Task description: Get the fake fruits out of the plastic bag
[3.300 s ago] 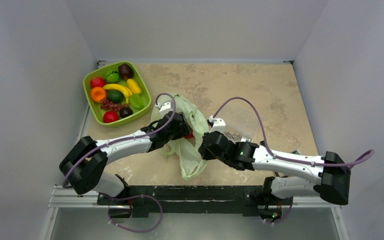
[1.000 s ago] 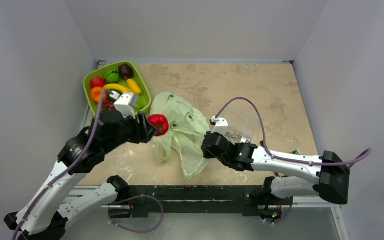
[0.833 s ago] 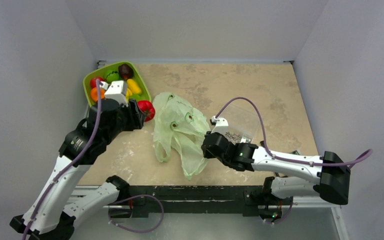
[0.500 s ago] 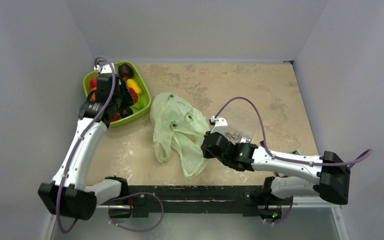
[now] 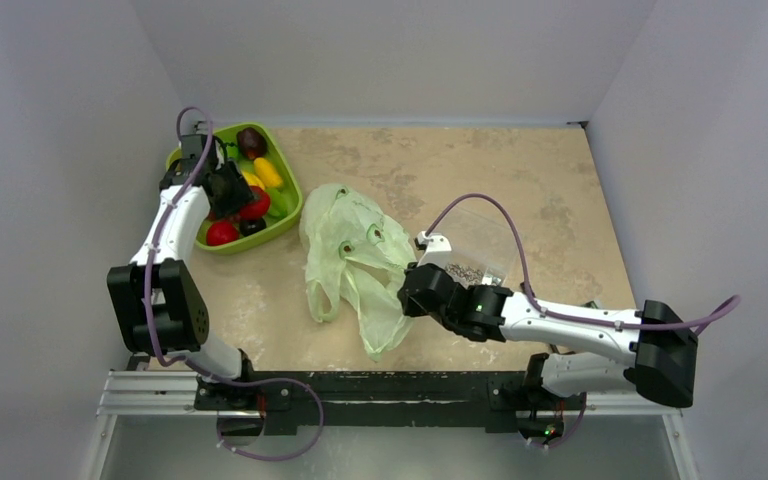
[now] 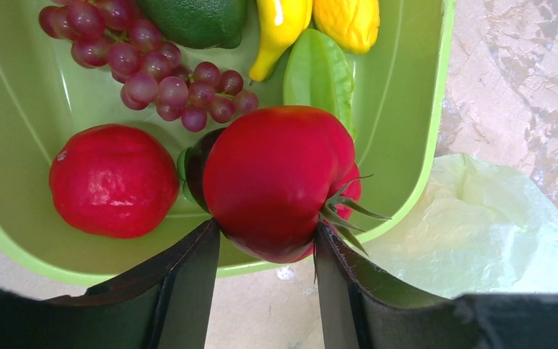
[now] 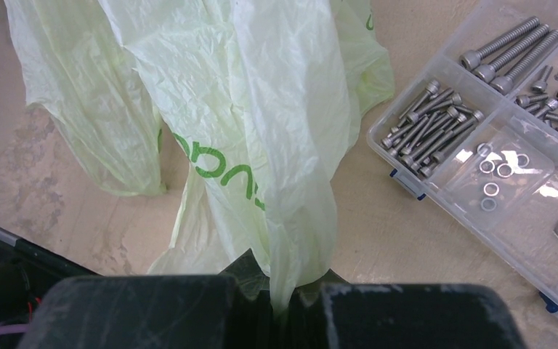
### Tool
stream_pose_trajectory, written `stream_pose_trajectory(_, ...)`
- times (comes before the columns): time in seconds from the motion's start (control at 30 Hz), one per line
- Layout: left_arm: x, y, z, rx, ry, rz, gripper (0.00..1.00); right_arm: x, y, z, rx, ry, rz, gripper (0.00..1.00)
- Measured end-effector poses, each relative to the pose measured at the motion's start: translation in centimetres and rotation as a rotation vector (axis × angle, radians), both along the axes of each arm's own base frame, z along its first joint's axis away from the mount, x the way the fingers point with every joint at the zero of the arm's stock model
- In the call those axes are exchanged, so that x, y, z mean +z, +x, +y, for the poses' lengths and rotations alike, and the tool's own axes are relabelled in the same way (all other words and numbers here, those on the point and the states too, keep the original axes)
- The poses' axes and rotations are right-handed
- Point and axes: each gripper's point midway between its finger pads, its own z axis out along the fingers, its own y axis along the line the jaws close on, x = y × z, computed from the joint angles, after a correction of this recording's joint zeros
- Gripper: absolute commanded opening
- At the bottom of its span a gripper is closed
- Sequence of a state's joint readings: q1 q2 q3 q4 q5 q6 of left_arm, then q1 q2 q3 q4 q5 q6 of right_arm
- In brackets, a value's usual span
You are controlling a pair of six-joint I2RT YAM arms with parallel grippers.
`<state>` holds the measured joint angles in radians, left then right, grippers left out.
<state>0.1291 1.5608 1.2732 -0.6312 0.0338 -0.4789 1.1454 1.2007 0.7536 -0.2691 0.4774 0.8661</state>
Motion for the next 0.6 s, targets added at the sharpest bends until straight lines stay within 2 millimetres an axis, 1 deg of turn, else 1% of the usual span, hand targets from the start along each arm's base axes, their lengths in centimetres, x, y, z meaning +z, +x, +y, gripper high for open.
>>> stream_pose_trajectory(0.1,-0.4,0.3,0.1,-0.001,-0.006,0.001,0.83,-0.2,0.0,0.0,-0.001,-0.005,0.002,0.00)
stream_pose_trajectory(0.17,-0.7,0.4,0.1,-0.006,-0.010,0.005,0.99,-0.1,0.0,0.0,-0.002,-0.004,0.000,0.00)
stream_pose_trajectory(0.33,-0.6,0.7,0.0,-0.006,-0.013,-0.011,1.00,0.7,0.2,0.5,-0.002,0.008,-0.005,0.00)
stream_pose_trajectory(0.43,-0.3,0.5,-0.2,-0.013,-0.019,-0.022,0.99,1.1,0.4,0.8,-0.002,0.017,-0.008,0.00)
stream_pose_trajectory(0.5,0.3,-0.1,-0.9,-0.029,-0.024,-0.039,0.98,1.1,0.4,0.8,-0.003,0.019,-0.007,0.00)
stream_pose_trajectory(0.53,0.8,-0.7,-1.6,-0.046,-0.026,-0.054,0.98,1.1,0.4,0.8,-0.002,0.020,-0.006,0.00)
stream_pose_trajectory(0.6,2.1,-2.2,-3.7,-0.102,-0.032,-0.092,0.95,1.2,0.3,0.8,-0.001,0.016,-0.003,0.00)
